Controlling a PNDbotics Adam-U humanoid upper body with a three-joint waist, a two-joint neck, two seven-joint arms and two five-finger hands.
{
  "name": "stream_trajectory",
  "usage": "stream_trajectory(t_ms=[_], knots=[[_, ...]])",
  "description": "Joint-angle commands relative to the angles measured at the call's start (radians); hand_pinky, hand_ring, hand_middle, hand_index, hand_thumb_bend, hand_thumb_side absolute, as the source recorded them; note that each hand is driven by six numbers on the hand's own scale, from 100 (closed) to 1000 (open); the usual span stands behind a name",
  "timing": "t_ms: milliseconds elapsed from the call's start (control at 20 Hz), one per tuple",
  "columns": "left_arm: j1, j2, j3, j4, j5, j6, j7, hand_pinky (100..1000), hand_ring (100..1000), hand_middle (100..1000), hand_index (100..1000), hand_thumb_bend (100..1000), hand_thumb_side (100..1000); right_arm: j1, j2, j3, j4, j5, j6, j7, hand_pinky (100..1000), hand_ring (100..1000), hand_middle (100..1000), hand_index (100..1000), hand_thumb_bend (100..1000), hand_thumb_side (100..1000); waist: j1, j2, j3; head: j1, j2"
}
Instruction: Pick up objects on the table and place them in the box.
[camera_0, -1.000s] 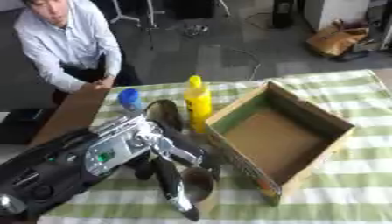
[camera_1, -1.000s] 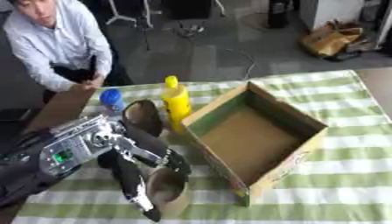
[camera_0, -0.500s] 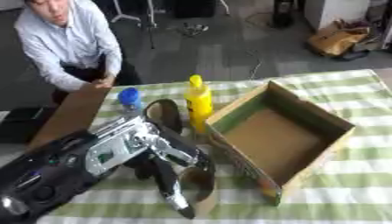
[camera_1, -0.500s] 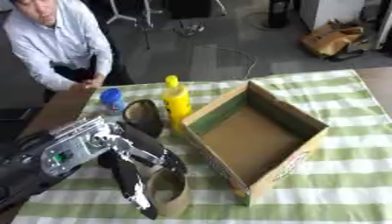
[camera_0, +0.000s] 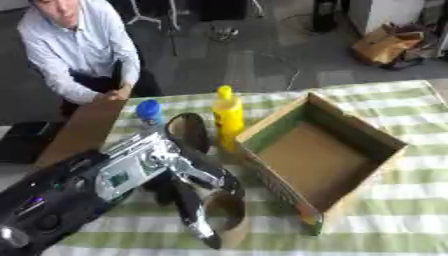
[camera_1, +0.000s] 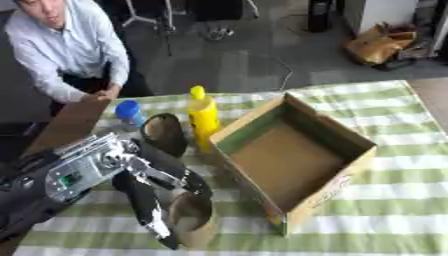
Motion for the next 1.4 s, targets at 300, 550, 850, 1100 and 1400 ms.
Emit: stream_trajectory(t_ms=[300, 550, 850, 1100, 1400], knots=[[-0.028, 0.004, 0.051, 0.011, -0.02, 0.018, 0.001, 1000, 1000, 1000, 1000, 683, 733, -0.011, -0.01, 0.005, -0.02, -0.007, 0.001, 0.0, 856, 689, 584, 555, 100, 833, -0.007, -0.013, -0.002, 0.002, -0.012], [-0.024, -0.012, 0.057, 0.063, -0.022, 0.015, 0.001, 1000, 1000, 1000, 1000, 684, 738, -0.013, -0.01, 0.004, -0.02, -0.009, 0.001, 0.0, 857, 689, 582, 553, 100, 830, -0.009, -0.012, -0.007, 0.003, -0.014], [-0.023, -0.033, 0.052, 0.09, -0.004, 0.003, 0.001, 1000, 1000, 1000, 1000, 686, 739, -0.013, -0.009, 0.004, -0.02, -0.013, -0.002, 0.0, 858, 689, 582, 556, 100, 830, -0.009, -0.012, -0.011, 0.005, -0.016], [-0.02, -0.053, 0.044, 0.121, 0.029, 0.001, 0.001, 1000, 1000, 1000, 1000, 731, 725, -0.013, -0.008, 0.004, -0.02, -0.014, -0.003, 0.0, 858, 689, 581, 556, 100, 830, -0.009, -0.011, -0.016, 0.006, -0.017], [-0.024, -0.068, 0.039, 0.131, 0.044, 0.006, 0.001, 1000, 1000, 1000, 1000, 766, 706, -0.012, -0.006, 0.004, -0.02, -0.019, -0.003, 0.0, 856, 684, 573, 549, 100, 821, -0.006, -0.01, -0.015, 0.007, -0.016]])
